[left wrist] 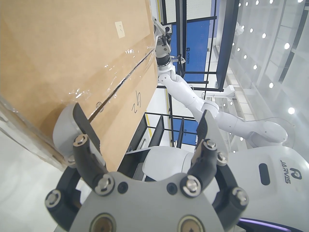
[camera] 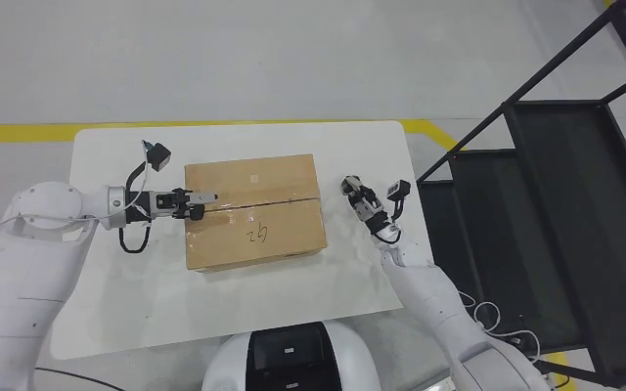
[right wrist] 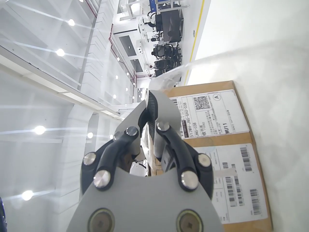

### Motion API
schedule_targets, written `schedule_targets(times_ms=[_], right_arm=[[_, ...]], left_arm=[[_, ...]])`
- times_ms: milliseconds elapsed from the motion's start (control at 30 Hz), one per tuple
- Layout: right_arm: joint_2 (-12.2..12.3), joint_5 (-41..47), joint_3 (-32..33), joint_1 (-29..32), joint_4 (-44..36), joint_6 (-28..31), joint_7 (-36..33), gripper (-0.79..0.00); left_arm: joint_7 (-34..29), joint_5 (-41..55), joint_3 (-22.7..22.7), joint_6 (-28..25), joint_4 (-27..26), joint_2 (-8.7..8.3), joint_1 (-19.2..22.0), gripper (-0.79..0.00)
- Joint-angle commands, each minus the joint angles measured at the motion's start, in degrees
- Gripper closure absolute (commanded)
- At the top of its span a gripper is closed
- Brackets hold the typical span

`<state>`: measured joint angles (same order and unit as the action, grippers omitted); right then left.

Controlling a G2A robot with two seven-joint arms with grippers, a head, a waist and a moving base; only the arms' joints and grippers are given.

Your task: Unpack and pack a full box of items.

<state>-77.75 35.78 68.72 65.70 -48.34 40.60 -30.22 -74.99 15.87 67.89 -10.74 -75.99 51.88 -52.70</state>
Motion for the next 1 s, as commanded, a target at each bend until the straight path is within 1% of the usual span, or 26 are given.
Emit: schedule_targets(times_ms=[0, 100, 167, 233, 367, 467, 500, 633, 833, 967], right_arm=[[0.3, -2.3, 0.8, 1.0, -1.4, 1.3, 0.8, 0.0], [1.1, -7.7, 2.5, 3.6, -5.5, 3.1, 4.0, 0.0], [1.7, -12.5, 4.2, 6.4, -9.8, 3.8, 7.4, 0.0], [2.2, -18.1, 5.8, 9.7, -15.6, 3.2, 11.1, 0.0], [2.8, -29.2, 7.4, 15.9, -28.9, -2.2, 17.2, 0.0], [2.8, -36.7, 6.6, 18.0, -36.1, -7.8, 19.3, -0.049], [2.7, -38.7, 6.0, 18.1, -37.7, -9.6, 20.1, -0.052], [2.2, -43.7, 2.6, 16.6, -40.4, -14.6, 21.9, 0.0], [1.4, -49.9, -2.1, 13.9, -40.9, -20.0, 23.3, 0.0], [1.1, -52.6, -3.8, 13.1, -40.6, -22.7, 23.9, 0.0]], left_arm=[[0.0, 0.0, 0.0, 0.0, 0.0, -0.01, 0.0, -0.785], [0.2, 0.1, -0.1, 0.0, 0.0, -0.02, 0.0, -0.785], [0.3, 0.0, -0.2, -0.1, 0.0, -0.02, -0.1, -0.785], [0.6, -0.1, -0.3, -0.2, -0.1, -0.01, -0.1, -0.785], [0.8, -0.1, -0.8, -0.1, -0.3, 0.08, -0.1, -0.785], [0.8, 0.0, -1.1, -0.2, -0.5, 0.16, 0.0, -0.785], [0.8, 0.1, -1.2, -0.2, -0.4, 0.17, 0.1, -0.785], [0.8, 0.3, -1.3, -0.3, -0.4, 0.18, 0.2, -0.785], [0.9, 0.8, -0.5, -0.7, -0.1, -0.03, -0.2, -0.785], [0.9, 0.8, -0.2, -0.6, -0.2, -0.12, -0.4, -0.785]])
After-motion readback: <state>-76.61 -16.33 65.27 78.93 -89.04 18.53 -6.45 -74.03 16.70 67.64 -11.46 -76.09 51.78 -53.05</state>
